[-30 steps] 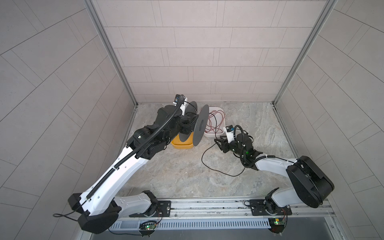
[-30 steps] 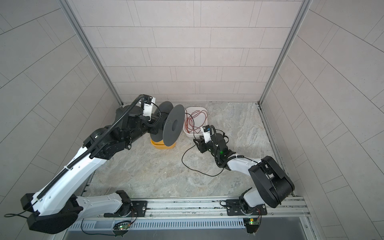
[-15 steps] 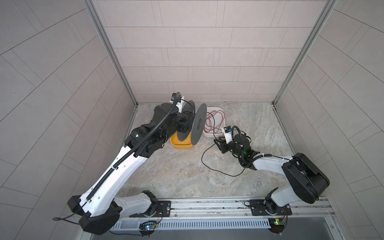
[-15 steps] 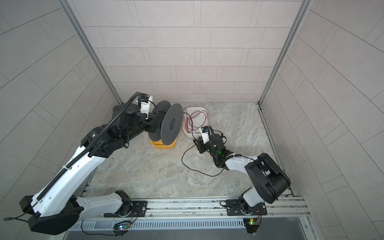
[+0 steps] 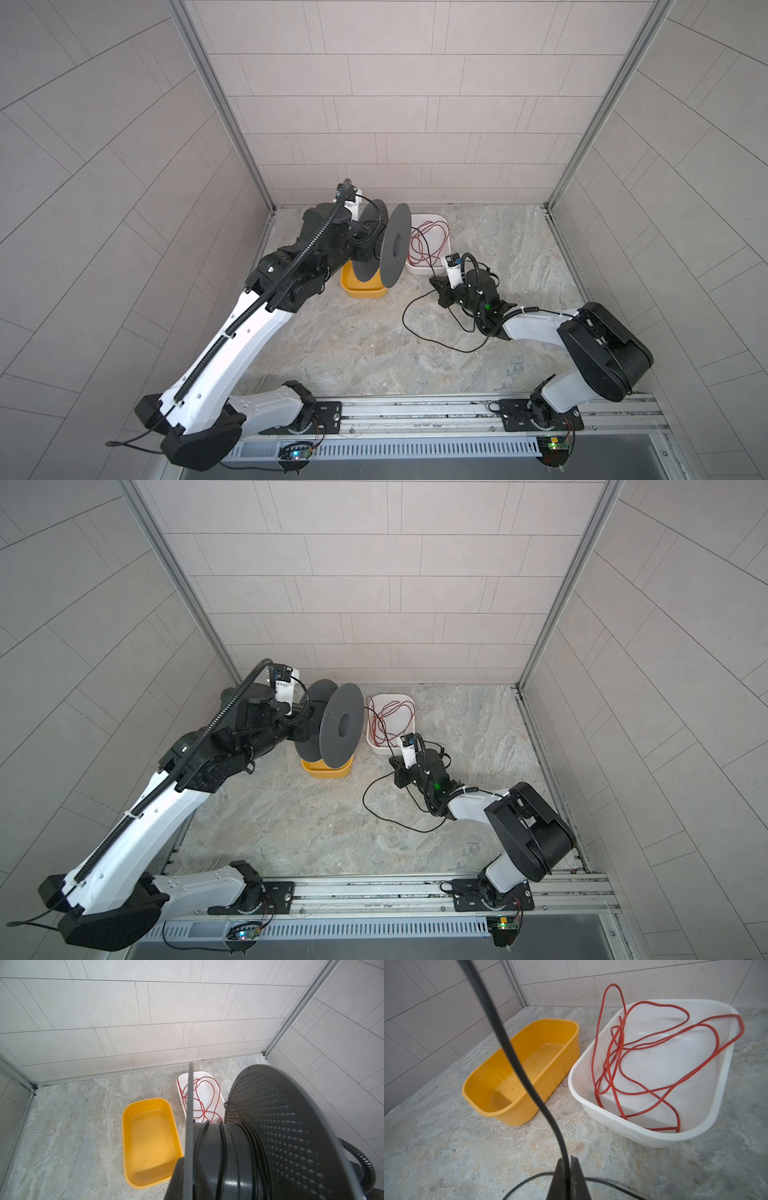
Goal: Wrap the cables
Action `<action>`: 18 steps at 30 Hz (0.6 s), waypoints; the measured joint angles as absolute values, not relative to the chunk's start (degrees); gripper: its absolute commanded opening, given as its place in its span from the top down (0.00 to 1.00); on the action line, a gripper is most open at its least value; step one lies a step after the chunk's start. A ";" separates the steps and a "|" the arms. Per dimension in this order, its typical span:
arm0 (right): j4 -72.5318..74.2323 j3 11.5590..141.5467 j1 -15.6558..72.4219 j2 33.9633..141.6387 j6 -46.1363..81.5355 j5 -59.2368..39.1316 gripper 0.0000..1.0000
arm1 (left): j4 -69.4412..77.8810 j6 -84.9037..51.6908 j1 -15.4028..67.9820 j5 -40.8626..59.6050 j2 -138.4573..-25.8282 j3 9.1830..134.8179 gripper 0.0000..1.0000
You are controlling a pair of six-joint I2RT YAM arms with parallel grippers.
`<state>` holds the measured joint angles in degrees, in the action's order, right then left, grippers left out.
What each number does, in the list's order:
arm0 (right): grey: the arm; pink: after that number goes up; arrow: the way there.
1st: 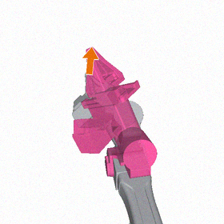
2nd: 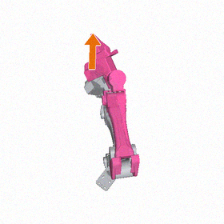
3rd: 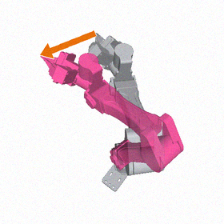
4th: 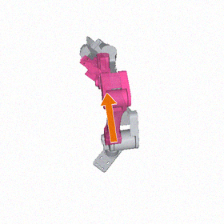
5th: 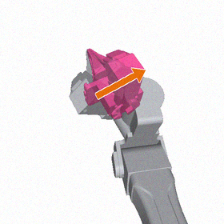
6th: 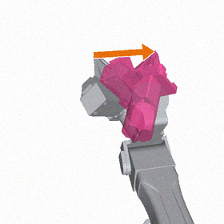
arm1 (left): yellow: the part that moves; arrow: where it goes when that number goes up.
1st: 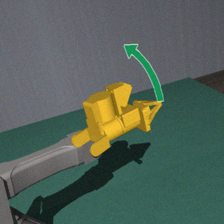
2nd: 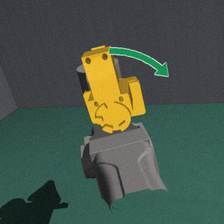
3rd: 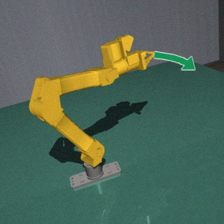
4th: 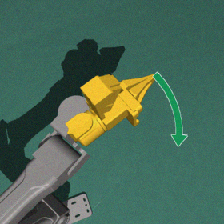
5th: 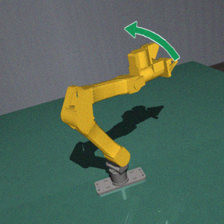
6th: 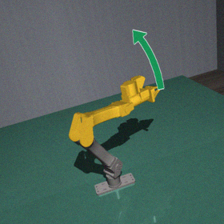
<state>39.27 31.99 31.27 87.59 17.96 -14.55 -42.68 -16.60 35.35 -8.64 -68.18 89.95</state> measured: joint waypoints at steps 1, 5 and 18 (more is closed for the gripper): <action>39.18 31.99 31.77 87.59 18.06 -14.13 1.00 | -42.33 -17.19 35.09 -8.60 -68.16 89.84 1.00; 36.67 32.71 34.48 87.59 18.76 -11.05 1.00 | -39.35 -19.86 34.04 -8.99 -67.83 87.42 1.00; 27.55 36.21 44.31 87.05 19.25 -3.55 1.00 | -31.51 -27.68 30.33 -13.26 -65.95 77.19 1.00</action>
